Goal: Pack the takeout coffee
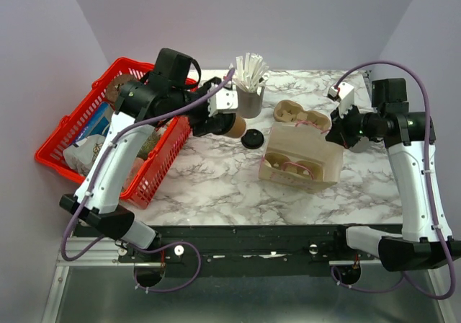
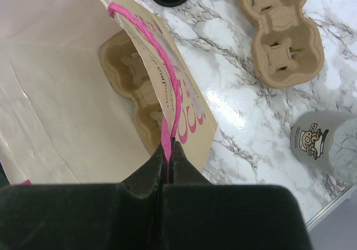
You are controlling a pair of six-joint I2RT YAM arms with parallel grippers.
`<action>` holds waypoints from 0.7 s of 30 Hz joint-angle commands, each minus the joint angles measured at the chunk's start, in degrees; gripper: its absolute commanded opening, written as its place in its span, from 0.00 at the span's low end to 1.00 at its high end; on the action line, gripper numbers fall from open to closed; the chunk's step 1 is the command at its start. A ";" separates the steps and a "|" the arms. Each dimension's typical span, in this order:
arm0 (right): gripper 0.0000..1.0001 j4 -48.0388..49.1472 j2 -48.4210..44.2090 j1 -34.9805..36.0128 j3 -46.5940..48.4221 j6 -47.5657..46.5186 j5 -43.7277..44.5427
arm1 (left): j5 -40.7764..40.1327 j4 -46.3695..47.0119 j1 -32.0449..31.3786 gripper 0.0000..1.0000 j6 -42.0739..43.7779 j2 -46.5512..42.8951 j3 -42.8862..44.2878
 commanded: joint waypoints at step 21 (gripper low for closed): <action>0.00 0.34 -7.42 0.33 -4.07 5.18 -4.93 | -15.19 6.15 -31.49 0.00 4.11 11.03 13.17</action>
